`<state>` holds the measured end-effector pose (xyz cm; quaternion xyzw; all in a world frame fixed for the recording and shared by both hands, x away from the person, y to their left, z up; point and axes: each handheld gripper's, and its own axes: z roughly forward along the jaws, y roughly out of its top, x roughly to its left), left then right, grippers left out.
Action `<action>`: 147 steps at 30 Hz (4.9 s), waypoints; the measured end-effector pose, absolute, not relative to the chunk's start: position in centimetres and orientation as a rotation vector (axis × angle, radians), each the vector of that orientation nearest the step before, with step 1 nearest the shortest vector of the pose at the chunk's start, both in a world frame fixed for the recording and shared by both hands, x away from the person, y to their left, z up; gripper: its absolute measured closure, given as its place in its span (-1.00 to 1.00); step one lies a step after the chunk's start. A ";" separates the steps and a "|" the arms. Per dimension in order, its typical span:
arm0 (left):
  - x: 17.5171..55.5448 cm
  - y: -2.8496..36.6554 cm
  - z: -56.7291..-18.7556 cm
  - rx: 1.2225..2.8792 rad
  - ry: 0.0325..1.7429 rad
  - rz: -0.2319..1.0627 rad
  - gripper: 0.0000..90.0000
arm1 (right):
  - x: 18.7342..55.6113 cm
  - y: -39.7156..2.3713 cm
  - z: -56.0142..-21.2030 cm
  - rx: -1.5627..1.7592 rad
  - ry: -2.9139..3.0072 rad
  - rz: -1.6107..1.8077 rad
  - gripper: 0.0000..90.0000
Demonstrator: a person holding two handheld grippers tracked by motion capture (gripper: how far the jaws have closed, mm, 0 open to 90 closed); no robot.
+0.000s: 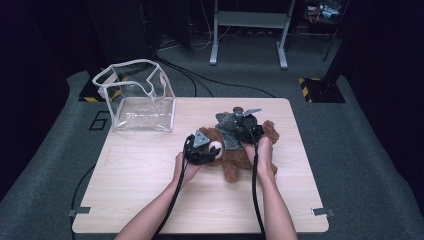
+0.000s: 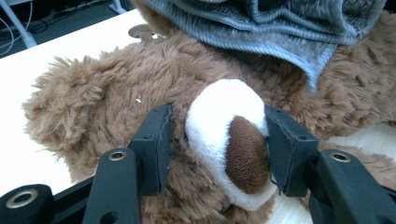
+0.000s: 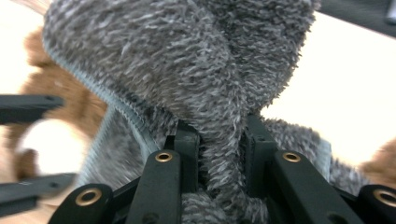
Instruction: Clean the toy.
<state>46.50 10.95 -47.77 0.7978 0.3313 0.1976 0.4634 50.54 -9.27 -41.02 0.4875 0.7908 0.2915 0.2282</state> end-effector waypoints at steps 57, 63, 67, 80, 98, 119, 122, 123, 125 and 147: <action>46.6 11.0 -47.6 1.976 0.810 0.480 0.03 | 50.7 -19.3 -42.4 1.610 1.947 0.659 0.61; 46.6 11.0 -47.6 1.972 0.811 0.485 0.03 | 50.1 -20.8 -42.3 1.633 1.915 0.558 0.61; 46.6 11.0 -47.6 1.975 0.813 0.475 0.03 | 48.9 -21.9 -41.7 1.629 1.879 0.588 0.61; 46.6 10.9 -47.6 1.971 0.818 0.483 0.03 | 44.6 -16.0 -37.7 1.383 1.966 0.920 0.60; 46.5 10.9 -47.6 1.980 0.813 0.479 0.03 | 45.9 -9.4 -41.8 1.307 2.128 0.844 0.62; 46.7 10.9 -47.6 1.968 0.819 0.479 0.03 | 46.3 -19.3 -41.9 1.547 1.851 0.740 0.61; 46.7 10.9 -47.6 1.970 0.821 0.482 0.03 | 44.9 -17.5 -40.1 1.456 1.893 0.858 0.60; 46.7 10.9 -47.6 1.970 0.820 0.482 0.03 | 44.5 -16.7 -39.7 1.423 1.924 0.889 0.60; 46.7 10.9 -47.6 1.970 0.821 0.481 0.03 | 44.1 -14.7 -39.3 1.363 1.982 0.937 0.60; 46.7 10.9 -47.6 1.972 0.817 0.476 0.03 | 45.5 -13.0 -41.6 1.336 2.036 0.837 0.59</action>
